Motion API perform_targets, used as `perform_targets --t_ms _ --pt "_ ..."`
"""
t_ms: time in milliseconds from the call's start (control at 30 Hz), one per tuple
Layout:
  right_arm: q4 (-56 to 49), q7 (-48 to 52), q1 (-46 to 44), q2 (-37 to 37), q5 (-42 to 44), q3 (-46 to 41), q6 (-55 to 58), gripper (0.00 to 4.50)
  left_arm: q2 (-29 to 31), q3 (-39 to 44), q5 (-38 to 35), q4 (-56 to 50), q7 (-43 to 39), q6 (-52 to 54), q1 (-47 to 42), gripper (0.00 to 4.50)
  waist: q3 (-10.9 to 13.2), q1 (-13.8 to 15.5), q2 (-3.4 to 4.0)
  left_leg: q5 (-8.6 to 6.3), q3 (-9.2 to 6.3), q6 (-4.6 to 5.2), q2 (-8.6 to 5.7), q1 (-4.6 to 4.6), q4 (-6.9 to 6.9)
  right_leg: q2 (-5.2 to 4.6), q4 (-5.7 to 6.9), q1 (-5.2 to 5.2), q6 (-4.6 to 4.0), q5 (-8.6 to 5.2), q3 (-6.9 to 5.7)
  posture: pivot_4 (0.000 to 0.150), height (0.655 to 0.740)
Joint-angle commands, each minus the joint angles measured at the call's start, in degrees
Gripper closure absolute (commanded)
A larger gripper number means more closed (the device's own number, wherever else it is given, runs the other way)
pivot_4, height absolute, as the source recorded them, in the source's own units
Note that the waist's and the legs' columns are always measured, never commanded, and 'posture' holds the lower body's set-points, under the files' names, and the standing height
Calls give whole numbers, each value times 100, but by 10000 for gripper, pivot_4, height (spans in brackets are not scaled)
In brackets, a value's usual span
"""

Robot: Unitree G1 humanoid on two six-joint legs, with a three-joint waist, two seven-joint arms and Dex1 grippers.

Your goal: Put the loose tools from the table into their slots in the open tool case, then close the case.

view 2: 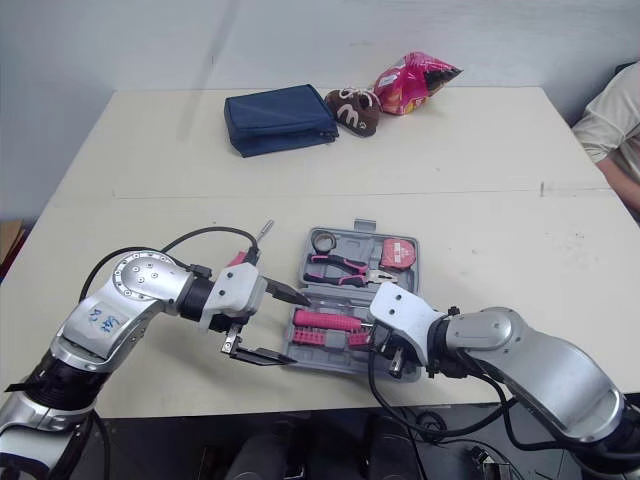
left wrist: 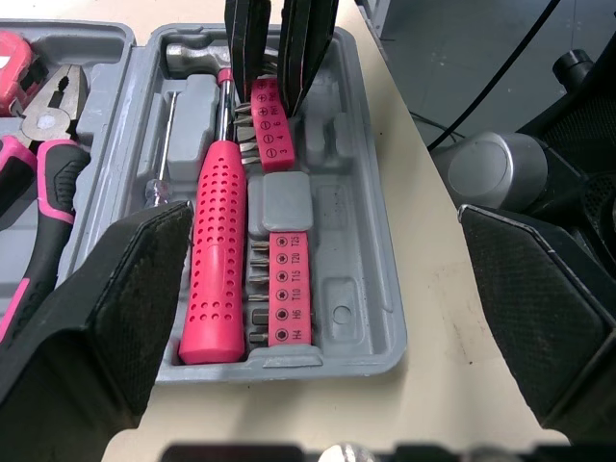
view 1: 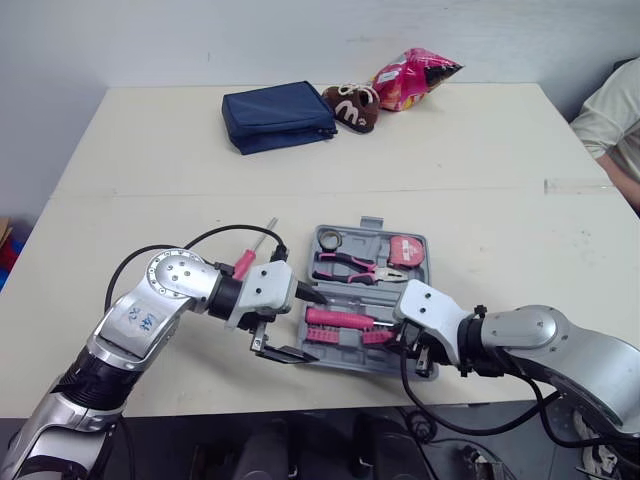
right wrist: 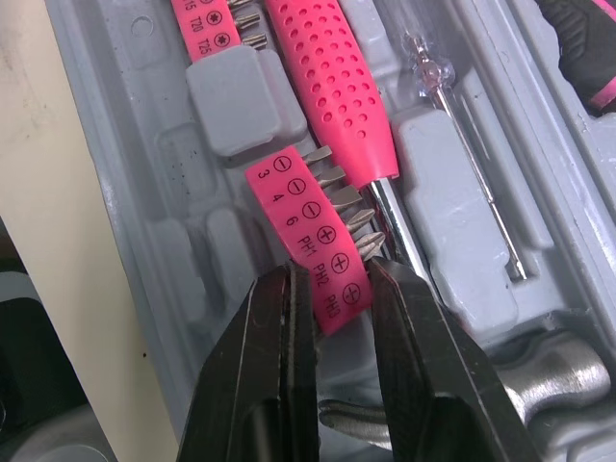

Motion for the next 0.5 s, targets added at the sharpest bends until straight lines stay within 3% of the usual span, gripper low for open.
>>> perform_targets --t_ms 33,500 --pt "-253 -123 -60 85 84 140 295 39136 -56 -20 -15 -176 16 -57 -19 0 0 1 -1 0 0 0 0 0 0 0 0 0 0 0 0 1500 7338" --pt "-374 -181 -47 586 457 -134 899 39136 -199 -102 40 -165 11 -124 31 0 -1 -19 -1 0 -1 0 1 -1 -1 1 0 0 0 0 0 1500 7338"
